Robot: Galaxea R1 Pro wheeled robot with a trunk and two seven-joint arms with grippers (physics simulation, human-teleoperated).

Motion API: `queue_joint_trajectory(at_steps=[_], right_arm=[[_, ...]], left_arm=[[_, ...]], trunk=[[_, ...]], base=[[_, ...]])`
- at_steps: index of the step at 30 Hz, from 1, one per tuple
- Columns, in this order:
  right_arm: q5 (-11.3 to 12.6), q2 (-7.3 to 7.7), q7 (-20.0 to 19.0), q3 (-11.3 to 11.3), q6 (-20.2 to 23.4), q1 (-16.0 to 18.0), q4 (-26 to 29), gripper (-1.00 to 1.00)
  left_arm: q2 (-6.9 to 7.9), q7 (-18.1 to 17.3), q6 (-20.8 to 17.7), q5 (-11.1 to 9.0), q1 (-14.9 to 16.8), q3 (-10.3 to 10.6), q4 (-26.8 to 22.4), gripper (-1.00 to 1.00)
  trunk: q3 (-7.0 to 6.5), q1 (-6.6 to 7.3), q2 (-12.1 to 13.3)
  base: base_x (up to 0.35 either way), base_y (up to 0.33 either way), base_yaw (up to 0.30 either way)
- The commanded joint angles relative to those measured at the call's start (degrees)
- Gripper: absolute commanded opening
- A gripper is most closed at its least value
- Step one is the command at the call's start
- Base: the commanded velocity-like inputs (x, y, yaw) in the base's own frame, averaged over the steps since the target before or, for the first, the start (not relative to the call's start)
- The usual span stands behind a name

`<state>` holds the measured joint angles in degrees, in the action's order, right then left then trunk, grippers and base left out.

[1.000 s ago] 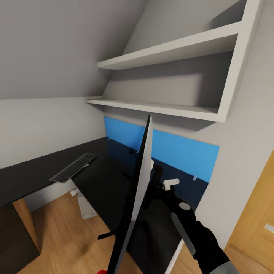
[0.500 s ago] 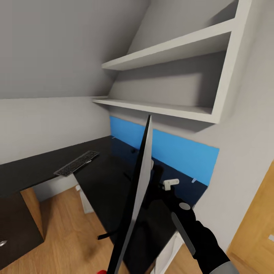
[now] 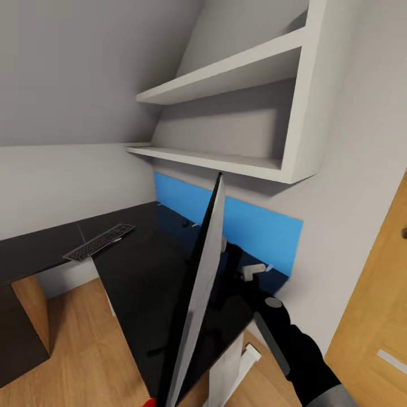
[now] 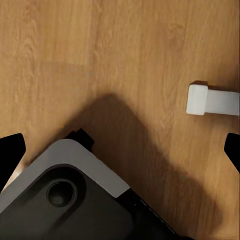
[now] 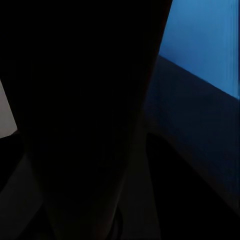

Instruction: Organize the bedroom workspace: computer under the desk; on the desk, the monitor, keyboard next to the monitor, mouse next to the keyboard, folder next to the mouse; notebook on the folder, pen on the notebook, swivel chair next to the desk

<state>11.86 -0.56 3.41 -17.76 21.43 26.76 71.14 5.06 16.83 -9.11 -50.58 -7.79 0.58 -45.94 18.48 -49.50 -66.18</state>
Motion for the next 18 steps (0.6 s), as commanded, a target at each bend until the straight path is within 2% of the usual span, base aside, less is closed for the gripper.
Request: queue_joint_trajectory(at_steps=[1, 18], right_arm=[[0.65, -0.02, 0.41, -0.36, 0.46, 0.12, 0.18, -1.00], [0.10, -0.12, 0.37, -0.77, 1.45, 0.15, 0.13, -1.00]], left_arm=[[0.06, 0.43, -0.21, -0.40, -0.03, 0.02, -0.21, 1.00], [0.00, 0.48, -0.20, -0.40, -0.03, -0.06, -0.21, 1.00]], trunk=[[0.05, -0.01, -0.05], [0.05, -0.01, -0.05]], base=[[0.000, -0.132, 0.000], [0.000, -0.021, 0.000]])
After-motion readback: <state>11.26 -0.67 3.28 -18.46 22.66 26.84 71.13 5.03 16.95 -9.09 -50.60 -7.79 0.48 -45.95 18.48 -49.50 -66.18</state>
